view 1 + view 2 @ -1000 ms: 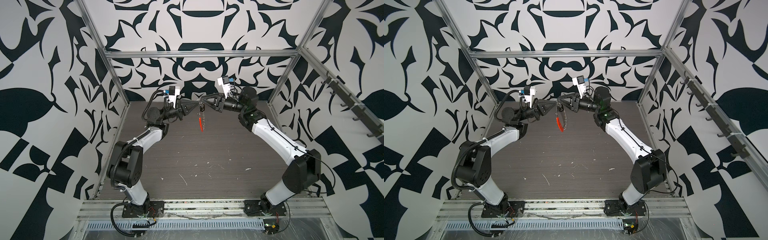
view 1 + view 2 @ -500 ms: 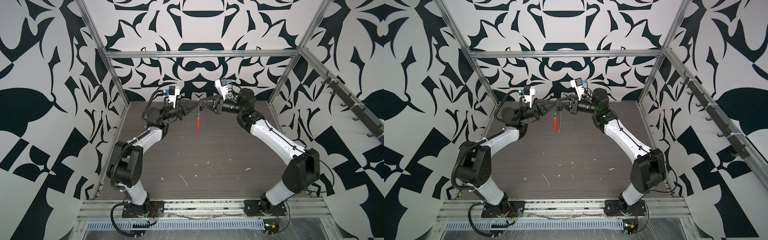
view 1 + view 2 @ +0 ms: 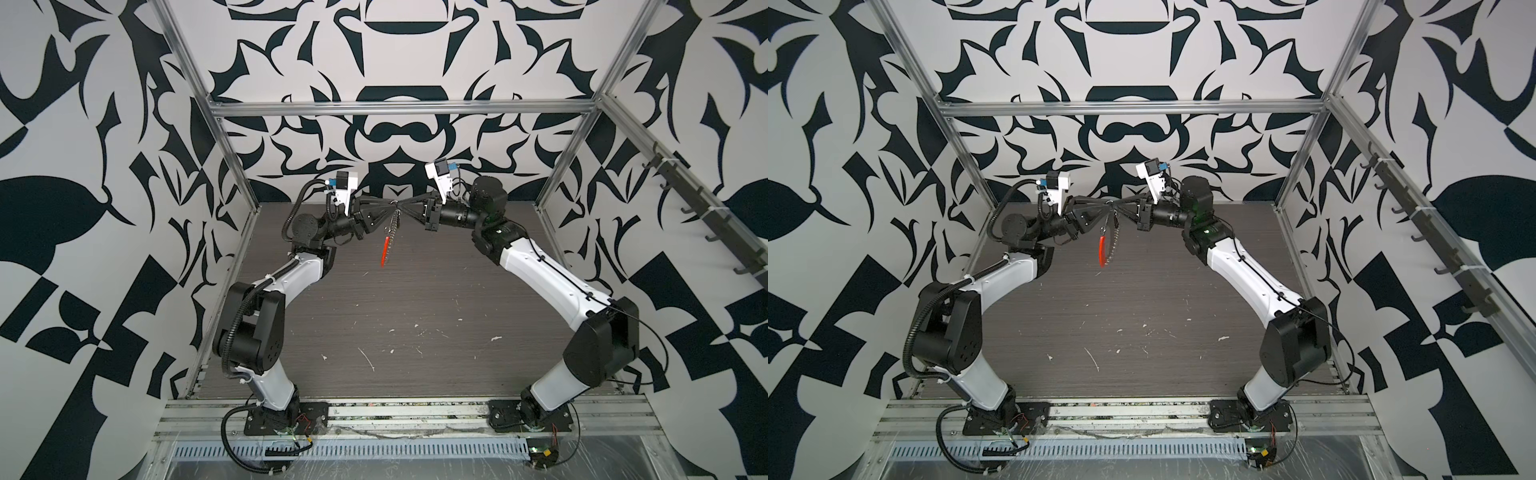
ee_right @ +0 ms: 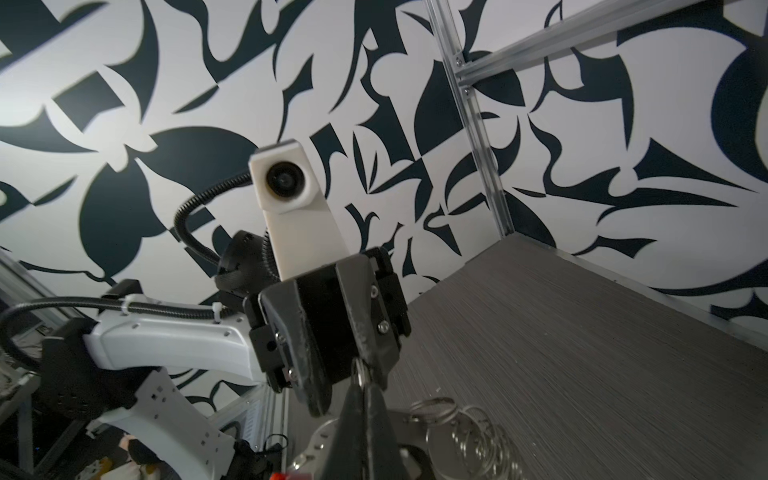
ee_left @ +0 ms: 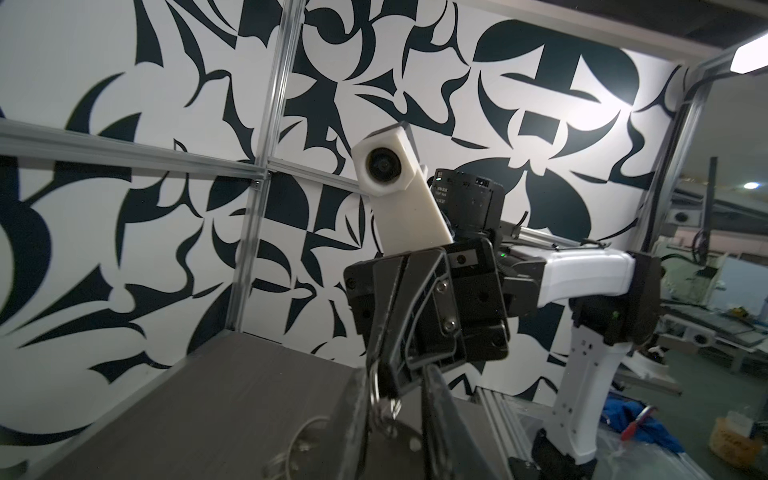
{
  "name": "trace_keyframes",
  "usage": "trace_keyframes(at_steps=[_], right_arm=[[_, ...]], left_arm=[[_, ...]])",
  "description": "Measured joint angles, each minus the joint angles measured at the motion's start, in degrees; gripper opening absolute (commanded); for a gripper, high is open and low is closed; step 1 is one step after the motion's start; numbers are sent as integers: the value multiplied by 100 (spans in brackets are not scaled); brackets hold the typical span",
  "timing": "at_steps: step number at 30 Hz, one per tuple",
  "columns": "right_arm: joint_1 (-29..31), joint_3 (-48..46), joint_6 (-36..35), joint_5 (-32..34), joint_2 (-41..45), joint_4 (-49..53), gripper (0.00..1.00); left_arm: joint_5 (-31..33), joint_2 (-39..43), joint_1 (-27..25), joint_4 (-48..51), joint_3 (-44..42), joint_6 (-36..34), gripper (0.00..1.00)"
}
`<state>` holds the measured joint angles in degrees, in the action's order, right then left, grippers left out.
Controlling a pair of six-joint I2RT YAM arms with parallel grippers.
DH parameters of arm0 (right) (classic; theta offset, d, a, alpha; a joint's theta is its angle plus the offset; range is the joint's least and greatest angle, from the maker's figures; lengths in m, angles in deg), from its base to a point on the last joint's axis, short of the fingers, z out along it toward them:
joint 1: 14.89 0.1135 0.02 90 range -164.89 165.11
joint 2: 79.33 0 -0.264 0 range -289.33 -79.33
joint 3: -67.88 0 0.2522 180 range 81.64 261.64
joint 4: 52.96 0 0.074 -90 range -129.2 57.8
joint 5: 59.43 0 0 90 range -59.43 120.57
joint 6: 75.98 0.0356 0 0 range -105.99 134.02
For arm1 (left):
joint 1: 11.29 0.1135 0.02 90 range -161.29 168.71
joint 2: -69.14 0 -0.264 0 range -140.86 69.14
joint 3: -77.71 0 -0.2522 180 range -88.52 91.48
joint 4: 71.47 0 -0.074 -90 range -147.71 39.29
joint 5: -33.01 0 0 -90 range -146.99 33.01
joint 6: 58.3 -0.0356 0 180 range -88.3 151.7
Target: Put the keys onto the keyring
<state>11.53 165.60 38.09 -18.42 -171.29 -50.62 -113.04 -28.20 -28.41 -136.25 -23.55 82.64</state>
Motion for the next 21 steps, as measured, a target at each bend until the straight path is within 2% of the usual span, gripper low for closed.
trace_keyframes(at_steps=[6,10,12,17,21], right_arm=[[140,304,-1300,636,-22,1390,0],[299,520,-2127,1025,-101,2011,0],[387,549,-2444,1141,-125,2232,0],[505,560,-2872,1182,-197,2559,0],[564,623,-2977,1121,-262,2686,0]], left_arm=[[-299,173,387,483,-391,-382,18],[-605,387,422,1447,-522,-1130,17],[-680,616,413,2367,-553,-1856,17],[-603,1193,284,5735,-39,-4503,18],[-597,1241,227,7318,442,-5781,19]])
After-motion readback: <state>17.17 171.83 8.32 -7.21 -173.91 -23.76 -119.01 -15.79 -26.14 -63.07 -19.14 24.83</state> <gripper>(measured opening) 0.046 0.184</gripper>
